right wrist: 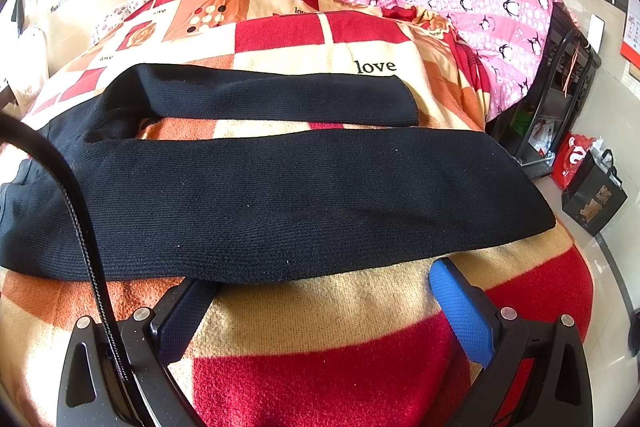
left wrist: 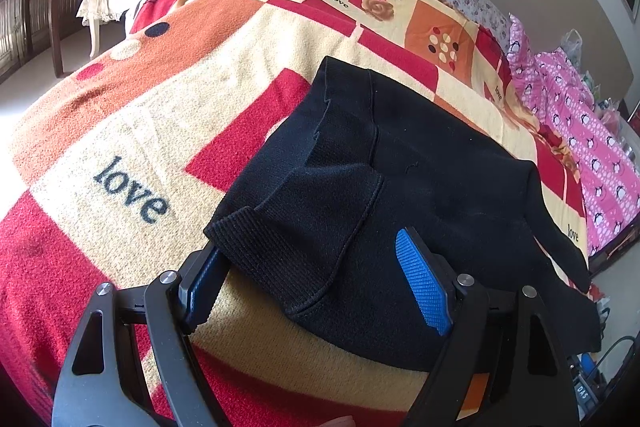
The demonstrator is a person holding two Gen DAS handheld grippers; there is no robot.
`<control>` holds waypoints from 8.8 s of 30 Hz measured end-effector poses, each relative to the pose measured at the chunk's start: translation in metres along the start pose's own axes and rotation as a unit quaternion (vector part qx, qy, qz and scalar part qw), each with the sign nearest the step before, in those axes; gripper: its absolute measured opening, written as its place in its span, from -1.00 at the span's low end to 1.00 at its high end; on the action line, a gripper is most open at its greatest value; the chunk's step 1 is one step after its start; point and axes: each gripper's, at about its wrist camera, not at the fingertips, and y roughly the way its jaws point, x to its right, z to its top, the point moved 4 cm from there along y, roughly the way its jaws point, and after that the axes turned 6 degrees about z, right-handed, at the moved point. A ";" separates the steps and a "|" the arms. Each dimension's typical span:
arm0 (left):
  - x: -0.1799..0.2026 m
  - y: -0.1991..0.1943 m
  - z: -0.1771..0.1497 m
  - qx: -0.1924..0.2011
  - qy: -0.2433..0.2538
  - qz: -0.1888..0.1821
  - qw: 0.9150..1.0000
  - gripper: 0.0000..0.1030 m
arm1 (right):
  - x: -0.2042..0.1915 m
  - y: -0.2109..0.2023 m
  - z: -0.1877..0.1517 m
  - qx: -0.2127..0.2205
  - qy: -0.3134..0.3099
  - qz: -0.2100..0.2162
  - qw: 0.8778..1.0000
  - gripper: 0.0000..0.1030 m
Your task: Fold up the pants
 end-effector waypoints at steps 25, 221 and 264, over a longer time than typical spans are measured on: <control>-0.006 -0.024 0.006 0.040 -0.034 -0.126 0.991 0.46 | 0.170 -0.021 0.008 -0.021 0.417 0.302 0.857 0.78; -0.031 -0.031 0.099 0.069 0.343 -0.038 0.936 -0.90 | 0.076 0.097 0.168 -0.118 0.044 0.264 0.956 -0.90; -0.074 -0.063 -0.056 0.086 0.166 -0.039 0.982 -0.82 | 0.069 -0.101 0.035 0.059 -0.098 0.188 0.975 -0.78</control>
